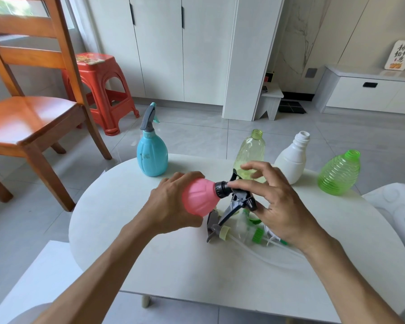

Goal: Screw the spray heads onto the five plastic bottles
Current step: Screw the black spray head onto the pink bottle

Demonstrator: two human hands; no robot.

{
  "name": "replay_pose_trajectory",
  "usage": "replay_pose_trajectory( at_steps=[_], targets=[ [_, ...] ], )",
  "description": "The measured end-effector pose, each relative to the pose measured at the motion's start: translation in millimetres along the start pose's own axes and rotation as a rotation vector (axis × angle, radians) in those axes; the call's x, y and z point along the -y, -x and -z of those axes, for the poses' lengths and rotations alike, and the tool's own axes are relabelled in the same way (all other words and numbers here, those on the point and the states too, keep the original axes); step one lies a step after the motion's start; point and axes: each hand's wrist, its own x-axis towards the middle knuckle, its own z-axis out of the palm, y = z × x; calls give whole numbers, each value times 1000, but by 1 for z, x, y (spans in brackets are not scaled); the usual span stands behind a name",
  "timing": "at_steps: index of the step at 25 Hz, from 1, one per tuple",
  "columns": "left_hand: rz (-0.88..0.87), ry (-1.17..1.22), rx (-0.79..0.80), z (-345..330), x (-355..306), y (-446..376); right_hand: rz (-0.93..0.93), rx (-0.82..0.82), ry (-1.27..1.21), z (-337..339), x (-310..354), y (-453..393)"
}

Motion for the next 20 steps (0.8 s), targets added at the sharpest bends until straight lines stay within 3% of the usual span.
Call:
replay_pose_trajectory(
  at_steps=[4, 8, 15, 17, 20],
  targets=[
    [-38, 107, 85, -3, -4, 4, 78, -134, 12, 4, 2, -4],
    [-78, 140, -51, -21, -15, 12, -27, -275, -97, 5, 7, -4],
    [-69, 33, -170, -28, -19, 12, -196, -323, -177, -1, 12, -4],
    [-43, 79, -141, -28, -21, 12, -338, -351, -383, -9, 12, -3],
    [117, 396, -5, -23, -26, 10, -532, -271, -988, -14, 9, -4]
  ],
)
